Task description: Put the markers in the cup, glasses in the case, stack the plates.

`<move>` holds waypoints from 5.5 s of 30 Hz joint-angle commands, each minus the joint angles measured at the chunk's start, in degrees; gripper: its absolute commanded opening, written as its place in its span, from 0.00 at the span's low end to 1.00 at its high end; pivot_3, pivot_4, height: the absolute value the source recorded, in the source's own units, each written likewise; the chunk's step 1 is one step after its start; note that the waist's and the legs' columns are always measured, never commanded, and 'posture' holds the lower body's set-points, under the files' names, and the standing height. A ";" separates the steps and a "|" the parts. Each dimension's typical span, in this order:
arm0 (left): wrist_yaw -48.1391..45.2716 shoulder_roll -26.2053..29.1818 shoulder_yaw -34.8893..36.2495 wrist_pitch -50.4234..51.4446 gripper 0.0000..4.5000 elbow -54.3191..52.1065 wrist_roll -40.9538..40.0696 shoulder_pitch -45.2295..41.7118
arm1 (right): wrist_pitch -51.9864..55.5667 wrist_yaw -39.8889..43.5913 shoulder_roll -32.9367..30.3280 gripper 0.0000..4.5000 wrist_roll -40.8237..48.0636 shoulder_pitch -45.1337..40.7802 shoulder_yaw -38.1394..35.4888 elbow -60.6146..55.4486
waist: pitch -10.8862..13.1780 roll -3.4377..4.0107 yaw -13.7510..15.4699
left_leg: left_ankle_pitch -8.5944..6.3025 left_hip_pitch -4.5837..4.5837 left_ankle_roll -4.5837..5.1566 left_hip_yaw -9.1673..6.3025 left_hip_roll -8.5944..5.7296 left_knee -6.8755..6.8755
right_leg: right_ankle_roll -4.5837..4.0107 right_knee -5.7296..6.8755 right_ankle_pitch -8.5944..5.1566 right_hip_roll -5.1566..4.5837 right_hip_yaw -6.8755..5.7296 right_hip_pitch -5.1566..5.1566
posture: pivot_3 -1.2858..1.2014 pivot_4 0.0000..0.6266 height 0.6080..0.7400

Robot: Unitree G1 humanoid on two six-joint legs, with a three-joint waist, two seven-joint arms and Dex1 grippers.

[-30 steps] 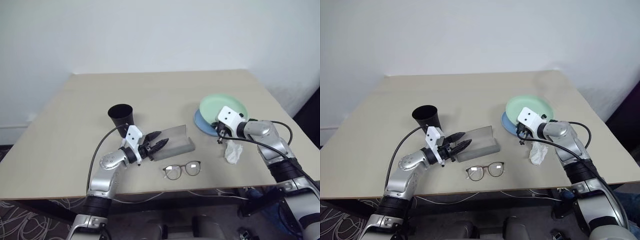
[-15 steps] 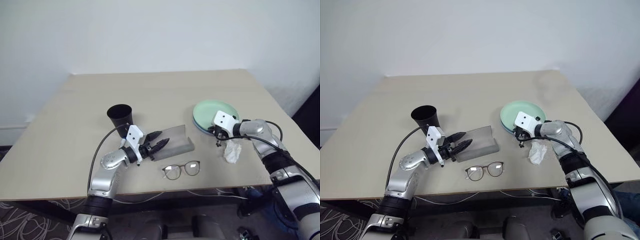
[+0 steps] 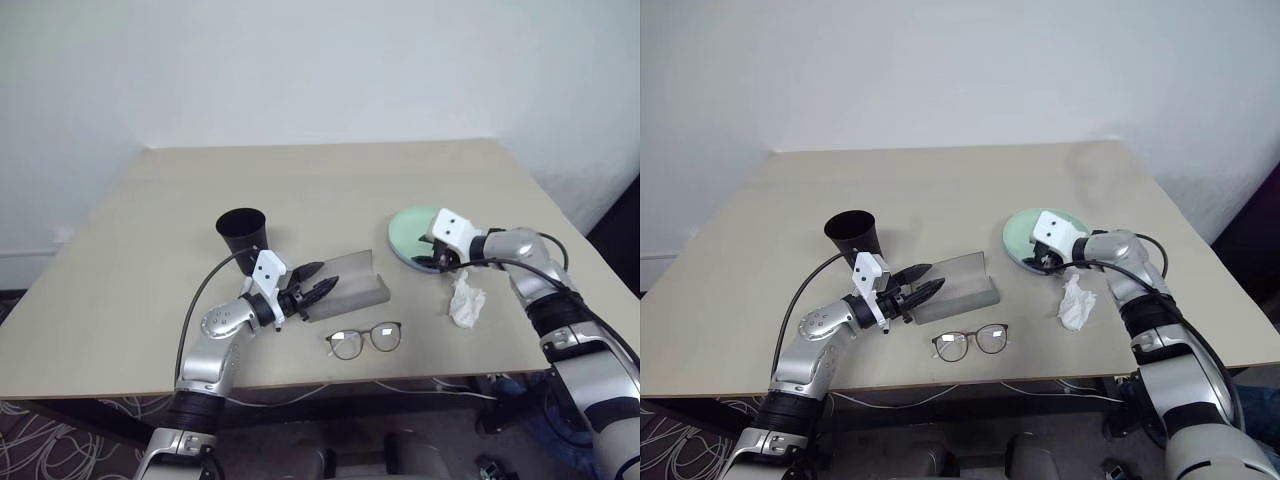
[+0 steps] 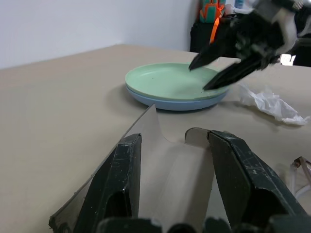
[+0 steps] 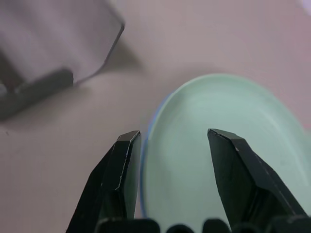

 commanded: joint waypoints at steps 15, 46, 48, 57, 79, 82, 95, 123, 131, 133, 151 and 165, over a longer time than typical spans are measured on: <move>-1.03 -0.17 -0.05 -0.91 0.50 0.02 0.19 -2.39 | 27.61 10.81 -13.41 0.53 8.02 8.77 -4.35 -14.14 | 0.00 0.01 -0.06 | -0.02 0.01 0.06 0.34 0.13 0.24 | 0.05 -0.01 0.00 0.01 0.01 0.05 | 0.52 0.00 1.00; -0.96 -0.40 -0.16 -1.62 0.50 0.38 0.24 -2.37 | 27.27 12.45 -11.24 0.00 10.32 6.19 -5.08 -14.96 | 0.00 0.01 -0.03 | -0.07 -0.04 0.12 0.30 0.10 0.37 | 0.13 -0.02 0.05 -0.01 0.00 0.07 | 0.52 0.00 1.00; -1.09 -0.30 -0.12 -1.55 0.50 0.34 0.18 -2.36 | 26.39 12.94 -11.37 0.00 11.44 5.05 -6.19 -16.41 | 0.00 0.01 -0.07 | -0.08 -0.04 0.12 0.31 0.11 0.37 | 0.13 -0.02 0.05 -0.01 0.00 0.07 | 0.52 0.00 1.00; -4.20 0.04 -1.60 0.23 0.50 -0.59 -0.59 -3.04 | 12.65 2.74 -4.35 0.00 5.44 -7.93 -4.27 2.64 | 0.00 0.01 -0.08 | -0.07 -0.01 0.12 0.37 0.14 0.38 | 0.12 -0.01 0.05 0.00 -0.02 0.08 | 0.52 0.00 1.00; -4.86 0.90 -2.62 3.97 0.50 -6.34 -0.74 -0.01 | -9.32 0.05 0.67 0.81 3.11 -13.74 -6.58 22.78 | -0.03 0.17 -0.15 | -0.11 0.02 0.08 0.32 0.09 0.05 | -0.01 0.00 0.14 0.00 0.03 -0.08 | 0.52 0.00 1.00; -5.24 1.28 -2.35 4.23 0.50 -6.07 -0.86 -0.35 | -8.75 6.24 -0.47 0.81 6.11 -8.88 -7.68 14.76 | -0.03 0.18 -0.12 | -0.11 0.03 0.08 0.30 0.10 0.05 | 0.00 -0.02 0.14 0.01 0.03 -0.05 | 0.52 0.00 1.00; -17.90 7.02 -5.13 13.70 0.50 -4.65 -4.85 -5.44 | 4.45 26.22 -6.38 0.81 19.01 15.41 -6.83 -19.59 | -0.01 0.20 -0.11 | -0.12 0.06 0.10 0.44 0.22 0.34 | 0.01 0.02 0.11 0.06 0.00 0.08 | 0.52 0.00 1.00; -38.40 3.04 -22.84 5.38 0.50 25.33 12.16 -29.09 | 0.63 18.33 -1.72 0.81 18.40 19.69 -5.61 -20.53 | 0.01 0.10 -0.08 | -0.15 -0.04 0.16 0.44 0.26 0.47 | 0.04 -0.01 0.10 0.13 0.04 0.04 | 0.52 0.00 1.00; -39.25 1.09 -22.91 2.91 0.41 28.91 14.88 -30.10 | 0.53 16.57 -1.48 0.81 18.35 21.01 -5.46 -21.29 | 0.02 0.09 -0.07 | -0.15 -0.05 0.17 0.42 0.25 0.48 | 0.04 -0.01 0.11 0.13 0.04 0.04 | 0.52 0.00 1.00; -39.32 0.75 -22.61 2.77 0.29 29.21 15.07 -30.17 | 0.42 16.35 -1.46 0.81 18.32 21.14 -5.41 -21.23 | 0.02 0.09 -0.06 | -0.15 -0.05 0.17 0.42 0.25 0.48 | 0.04 -0.01 0.11 0.13 0.04 0.05 | 0.52 0.00 1.00; -39.53 -0.07 -17.78 6.80 0.01 26.89 10.83 -29.74 | -0.85 15.41 -1.14 0.81 17.02 19.75 -5.03 -19.07 | 0.01 0.09 -0.06 | -0.14 -0.03 0.19 0.42 0.27 0.61 | 0.08 0.00 0.13 0.13 0.04 0.12 | 0.52 0.00 1.00; -37.65 2.83 -9.55 13.61 0.01 17.32 3.77 -30.79 | -3.69 13.88 -1.59 0.81 16.11 15.32 -6.64 -11.64 | 0.01 0.09 -0.09 | -0.15 -0.03 0.18 0.41 0.28 0.59 | 0.09 0.01 0.14 0.16 0.05 0.08 | 0.52 0.00 1.00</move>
